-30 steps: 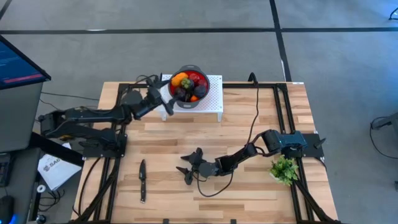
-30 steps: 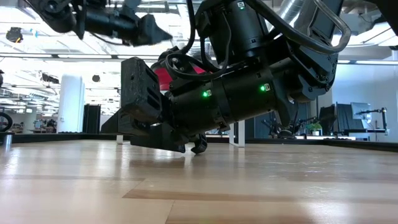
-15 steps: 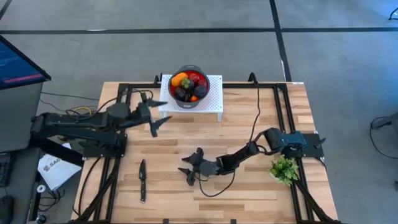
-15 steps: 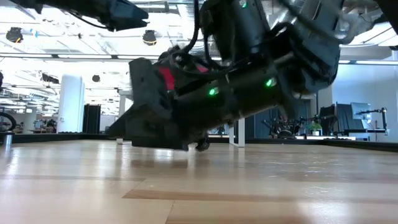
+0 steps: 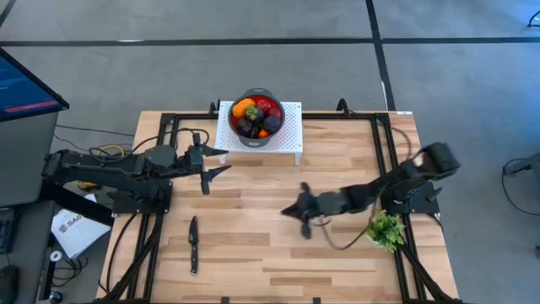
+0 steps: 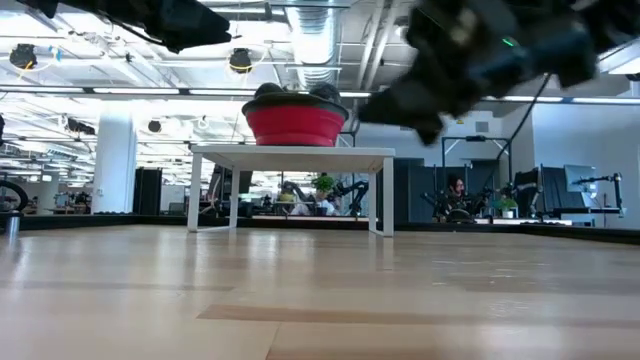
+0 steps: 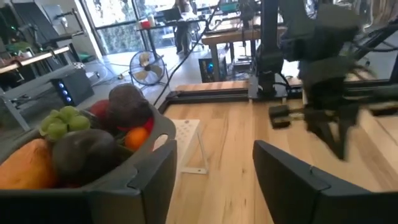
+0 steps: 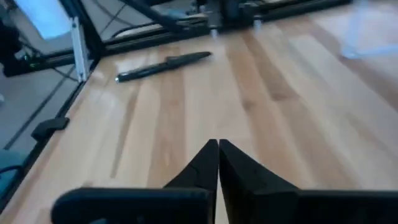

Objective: Pick & Place Fruit
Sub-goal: Put the knife on the shelf

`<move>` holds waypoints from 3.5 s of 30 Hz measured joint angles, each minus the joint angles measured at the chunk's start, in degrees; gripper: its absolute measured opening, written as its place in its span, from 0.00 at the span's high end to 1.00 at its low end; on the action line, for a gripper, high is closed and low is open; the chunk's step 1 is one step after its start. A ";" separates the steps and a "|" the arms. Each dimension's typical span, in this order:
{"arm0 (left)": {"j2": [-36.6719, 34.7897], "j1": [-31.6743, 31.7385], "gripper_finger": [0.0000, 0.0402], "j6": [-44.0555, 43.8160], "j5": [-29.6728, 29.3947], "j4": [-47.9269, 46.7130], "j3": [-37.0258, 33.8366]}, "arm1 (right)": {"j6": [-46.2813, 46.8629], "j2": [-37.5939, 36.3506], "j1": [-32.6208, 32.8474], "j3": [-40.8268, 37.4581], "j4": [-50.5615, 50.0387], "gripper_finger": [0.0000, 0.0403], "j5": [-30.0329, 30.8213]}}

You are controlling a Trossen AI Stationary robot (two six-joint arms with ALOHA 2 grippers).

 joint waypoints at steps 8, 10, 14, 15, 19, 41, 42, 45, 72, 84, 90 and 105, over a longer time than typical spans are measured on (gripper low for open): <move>-0.01 0.16 0.55 0.09 -0.09 -0.05 0.01 | 4.85 -21.87 -4.67 -17.93 2.71 0.95 -5.21; -0.01 0.32 0.56 0.14 -0.09 -0.05 0.01 | 4.75 -27.06 -6.80 -20.41 2.84 0.97 -8.28; -0.01 0.42 0.58 0.09 -0.09 -0.05 0.01 | 4.60 -36.50 -10.57 -24.55 -0.34 1.00 -12.03; -0.01 0.42 0.58 0.03 -0.09 -0.05 0.01 | 4.48 -38.74 -11.21 -25.46 -1.50 0.99 -12.55; -0.01 0.42 0.60 0.01 -0.07 -0.05 0.01 | 2.99 -46.78 -12.16 -29.23 -3.71 0.98 -12.70; 2.32 -24.38 0.69 -39.35 5.69 -31.54 0.06 | 4.30 -45.06 -12.17 -32.85 -1.99 1.00 -7.39; 2.61 -25.33 0.69 -46.35 7.78 -34.06 0.06 | 4.14 -44.02 -12.17 -32.85 -0.81 1.00 -7.37; 3.63 -27.63 0.66 -68.73 14.37 -37.68 -0.35 | 3.38 -40.71 -12.17 -32.85 3.14 1.00 -7.37; 37.24 -45.27 0.53 -121.76 19.87 -18.98 -0.84 | -3.56 -16.54 -11.64 -32.74 31.09 1.00 -7.44; 39.96 -45.27 0.75 -116.45 17.69 -25.85 -0.14 | -3.53 -16.54 -10.46 -32.74 31.81 1.00 -7.59; 39.77 -44.89 0.77 -113.09 14.63 -26.27 -0.15 | -3.51 -16.56 -9.08 -32.76 31.80 1.00 -7.56; 27.68 -40.63 0.77 -97.95 -7.63 -29.05 0.45 | -3.36 -16.58 -8.67 -32.76 33.89 1.00 -7.51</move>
